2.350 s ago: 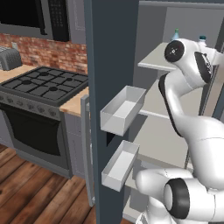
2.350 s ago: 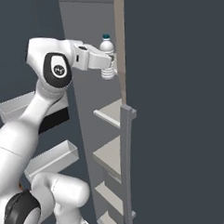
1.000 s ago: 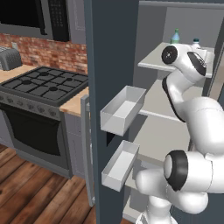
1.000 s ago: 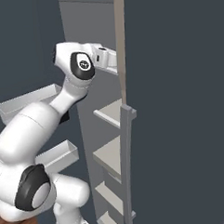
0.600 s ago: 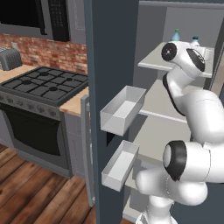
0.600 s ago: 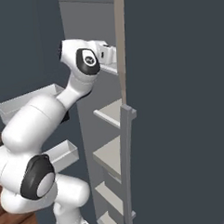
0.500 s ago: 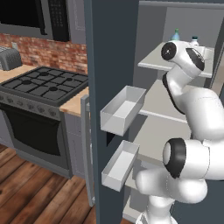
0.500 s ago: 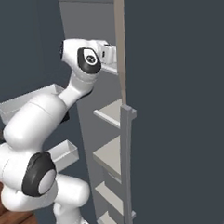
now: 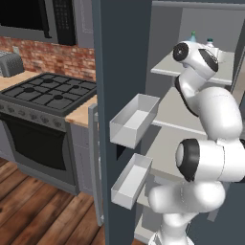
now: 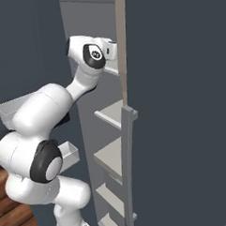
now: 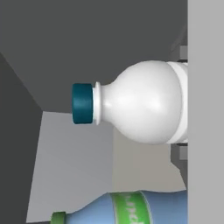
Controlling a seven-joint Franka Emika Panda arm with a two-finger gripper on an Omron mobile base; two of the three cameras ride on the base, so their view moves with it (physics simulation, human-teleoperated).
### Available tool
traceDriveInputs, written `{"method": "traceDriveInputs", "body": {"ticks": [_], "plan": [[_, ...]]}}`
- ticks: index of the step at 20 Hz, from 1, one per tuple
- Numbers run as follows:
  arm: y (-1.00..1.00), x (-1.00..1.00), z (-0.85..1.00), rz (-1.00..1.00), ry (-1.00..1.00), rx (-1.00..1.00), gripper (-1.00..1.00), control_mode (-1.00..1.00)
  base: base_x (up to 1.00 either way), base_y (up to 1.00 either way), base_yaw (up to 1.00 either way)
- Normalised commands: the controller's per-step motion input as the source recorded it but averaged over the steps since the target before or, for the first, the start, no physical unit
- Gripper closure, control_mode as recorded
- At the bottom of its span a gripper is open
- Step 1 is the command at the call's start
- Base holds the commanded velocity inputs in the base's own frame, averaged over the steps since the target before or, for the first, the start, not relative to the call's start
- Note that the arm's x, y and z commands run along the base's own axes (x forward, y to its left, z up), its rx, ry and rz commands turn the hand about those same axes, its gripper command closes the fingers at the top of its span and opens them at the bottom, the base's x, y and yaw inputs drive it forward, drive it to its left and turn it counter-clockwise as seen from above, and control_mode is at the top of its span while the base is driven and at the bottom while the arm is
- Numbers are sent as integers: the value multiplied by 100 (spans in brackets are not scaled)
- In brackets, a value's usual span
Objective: Take the bottled waters from the counter and place them in the freezer to freeze. Close the freezer door after placing the bottles.
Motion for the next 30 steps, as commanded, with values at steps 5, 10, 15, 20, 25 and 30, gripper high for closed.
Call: {"method": "traceDriveInputs", "body": {"ticks": [5,10,15,20,25,30], "plan": [[0,34,-20,-2,3,3,100,-100,0,0,0],[0,22,-20,-2,2,8,100,-100,0,0,0],[0,4,-24,0,0,4,100,-100,0,0,0],[0,0,-34,0,-3,0,100,-100,0,0,0],[0,0,-34,0,-6,0,100,-100,0,0,0],[0,0,-31,0,-3,0,100,-100,0,0,0]]}}
